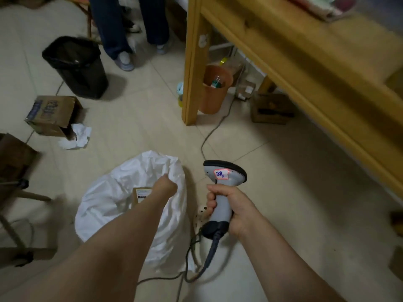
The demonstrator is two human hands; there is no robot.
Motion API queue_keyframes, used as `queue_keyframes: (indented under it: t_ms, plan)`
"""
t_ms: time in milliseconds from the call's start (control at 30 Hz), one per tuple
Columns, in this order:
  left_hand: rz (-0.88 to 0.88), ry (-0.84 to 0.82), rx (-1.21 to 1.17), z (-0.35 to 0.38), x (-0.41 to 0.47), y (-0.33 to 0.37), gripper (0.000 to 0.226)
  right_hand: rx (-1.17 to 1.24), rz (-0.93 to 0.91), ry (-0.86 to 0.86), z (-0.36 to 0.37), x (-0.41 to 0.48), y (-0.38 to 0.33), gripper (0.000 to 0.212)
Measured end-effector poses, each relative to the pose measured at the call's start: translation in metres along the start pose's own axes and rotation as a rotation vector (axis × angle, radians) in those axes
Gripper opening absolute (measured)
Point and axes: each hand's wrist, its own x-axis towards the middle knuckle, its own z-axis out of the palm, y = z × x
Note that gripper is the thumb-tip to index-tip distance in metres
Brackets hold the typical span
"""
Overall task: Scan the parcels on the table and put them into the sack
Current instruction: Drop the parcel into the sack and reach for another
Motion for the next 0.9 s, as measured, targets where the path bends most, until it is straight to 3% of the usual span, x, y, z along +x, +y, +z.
queue_keyframes:
  t_ms: [167,433,633,767,900]
  plan:
    - [0.387,0.087,0.084,0.001,-0.107,0.102,0.064,-0.009,-0.3,0.056,-0.02,-0.085,-0.01,0.014]
    - [0.94,0.167,0.097,0.012,-0.272,0.22,0.057,0.038,-0.736,0.157,-0.064,-0.245,-0.04,0.009]
    - [1.05,0.179,0.02,0.029,-0.352,0.294,0.068,0.081,-0.93,0.194,-0.105,-0.327,-0.062,0.01]
    - [1.059,0.192,0.025,0.038,-0.359,0.336,0.073,0.121,-0.957,0.216,-0.13,-0.345,-0.074,0.009]
    - [0.9,0.214,0.144,0.037,-0.347,0.373,0.11,0.123,-0.941,0.196,-0.144,-0.342,-0.092,0.015]
